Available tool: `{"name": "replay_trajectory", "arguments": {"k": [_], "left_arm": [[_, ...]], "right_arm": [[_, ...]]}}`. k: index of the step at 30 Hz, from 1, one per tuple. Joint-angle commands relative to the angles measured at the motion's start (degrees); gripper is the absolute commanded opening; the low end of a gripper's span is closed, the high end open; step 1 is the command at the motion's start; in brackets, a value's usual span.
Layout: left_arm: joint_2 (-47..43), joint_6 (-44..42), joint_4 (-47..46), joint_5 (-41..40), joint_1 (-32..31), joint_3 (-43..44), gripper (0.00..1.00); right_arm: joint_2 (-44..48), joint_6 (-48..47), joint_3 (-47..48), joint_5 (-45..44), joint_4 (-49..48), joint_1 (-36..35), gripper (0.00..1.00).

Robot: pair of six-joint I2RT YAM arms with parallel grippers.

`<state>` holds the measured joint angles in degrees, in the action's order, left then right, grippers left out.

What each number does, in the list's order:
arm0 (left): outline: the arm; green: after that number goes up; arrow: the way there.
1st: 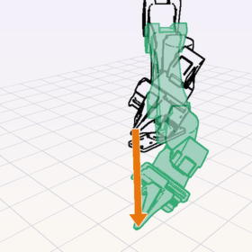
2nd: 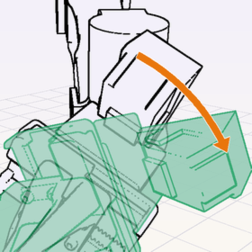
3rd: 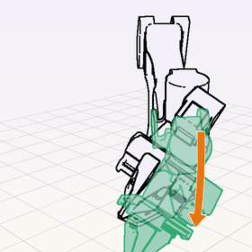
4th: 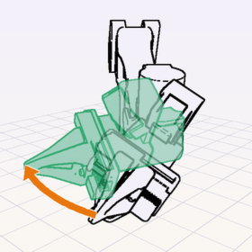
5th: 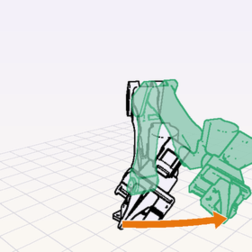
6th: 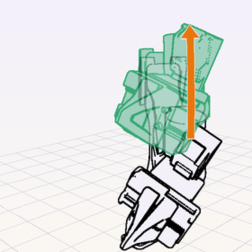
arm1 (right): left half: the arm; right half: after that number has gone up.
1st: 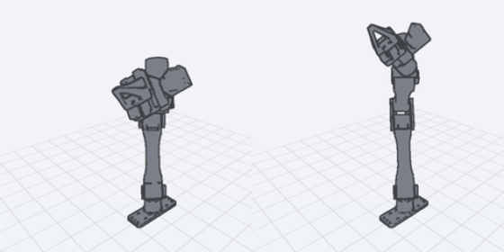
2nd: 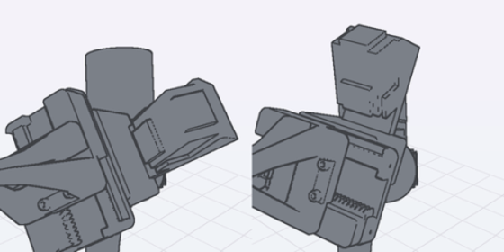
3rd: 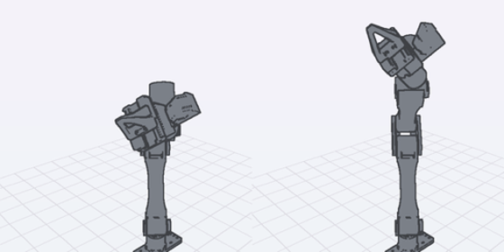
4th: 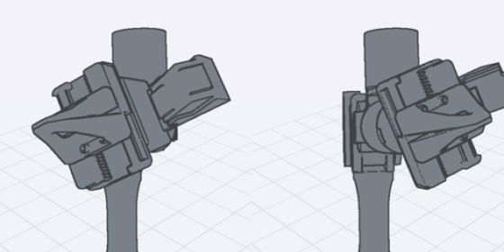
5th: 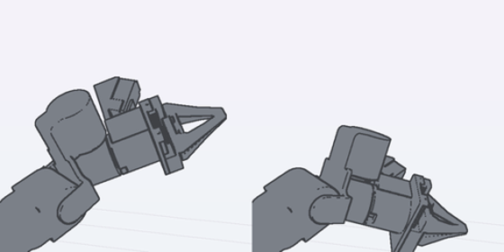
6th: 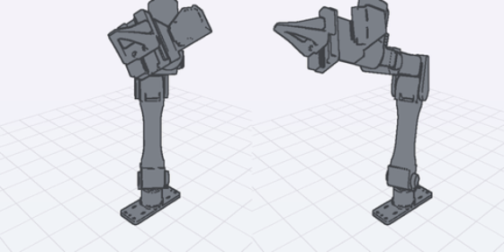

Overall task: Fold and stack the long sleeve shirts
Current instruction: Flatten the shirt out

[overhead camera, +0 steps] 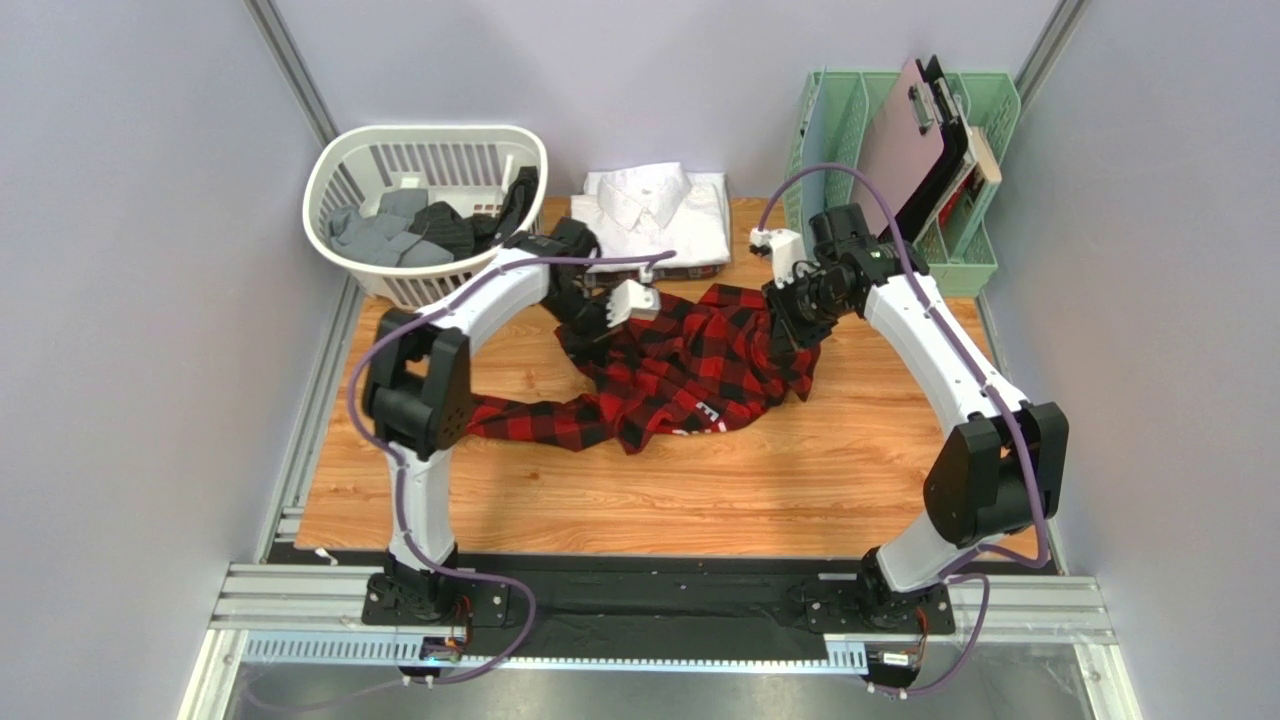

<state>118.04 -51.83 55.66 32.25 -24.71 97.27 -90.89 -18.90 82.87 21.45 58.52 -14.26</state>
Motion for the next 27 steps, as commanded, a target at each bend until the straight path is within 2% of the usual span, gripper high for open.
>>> {"name": "replay_trajectory", "arguments": {"k": [1,3,4,5,7,9,10,11,12,13,14,15,17,21,27], "left_arm": [[-17.99,-12.22,5.86,-0.78,6.33,-11.53,0.00],[-24.76,-16.79,7.62,-2.89,9.14,-16.74,0.00],[-26.70,-20.99,7.54,-4.63,9.59,-22.68,0.00],[-30.11,-23.03,7.01,-9.26,9.77,-25.96,0.00],[-32.60,-26.11,6.05,-13.42,9.77,-33.60,0.01],[-33.66,-25.52,5.43,-14.33,10.73,-34.87,0.17],[-33.32,-24.12,5.34,-12.93,11.43,-32.00,0.25],[-31.31,-19.67,6.12,-8.39,12.39,-29.10,0.39],[-29.72,-17.19,6.82,-5.82,12.58,-25.68,0.46],[-27.97,-14.72,6.66,-3.62,12.67,-18.51,0.61],[-24.30,-8.00,5.70,0.23,12.58,-15.13,0.68],[-22.43,-4.97,4.47,1.75,12.49,-9.44,0.77],[-16.74,3.79,-0.88,2.29,10.30,-4.92,0.77],[-6.18,11.47,-6.87,-1.04,5.03,6.57,0.77],[10.09,15.71,-7.40,-7.20,0.02,20.91,0.80]], "right_arm": [[0.63,-1.58,2.82,-0.45,0.10,0.90,0.00],[0.89,-2.02,2.47,0.95,1.06,0.99,0.00],[0.89,-2.20,1.60,1.48,1.59,0.90,0.00],[0.89,-2.89,1.07,2.70,2.38,0.90,0.00],[0.98,-4.21,-0.77,3.42,3.44,0.90,0.00],[1.07,-5.97,-4.37,3.51,4.14,0.82,0.00],[1.07,-6.50,-5.52,3.25,4.32,0.81,0.00],[1.07,-6.94,-8.14,2.81,4.32,0.73,0.00],[1.15,-7.47,-9.12,2.63,4.23,0.73,0.00],[1.24,-7.65,-10.17,2.46,4.14,0.73,0.00],[1.50,-7.65,-11.66,2.02,3.88,0.81,0.00],[1.68,-7.56,-12.20,1.93,3.62,0.90,0.00],[1.77,-7.38,-12.56,1.93,3.00,0.90,0.00],[1.42,-6.59,-11.86,1.84,2.30,1.08,0.00],[0.28,-5.71,-10.27,2.63,2.56,1.52,0.00]]}}
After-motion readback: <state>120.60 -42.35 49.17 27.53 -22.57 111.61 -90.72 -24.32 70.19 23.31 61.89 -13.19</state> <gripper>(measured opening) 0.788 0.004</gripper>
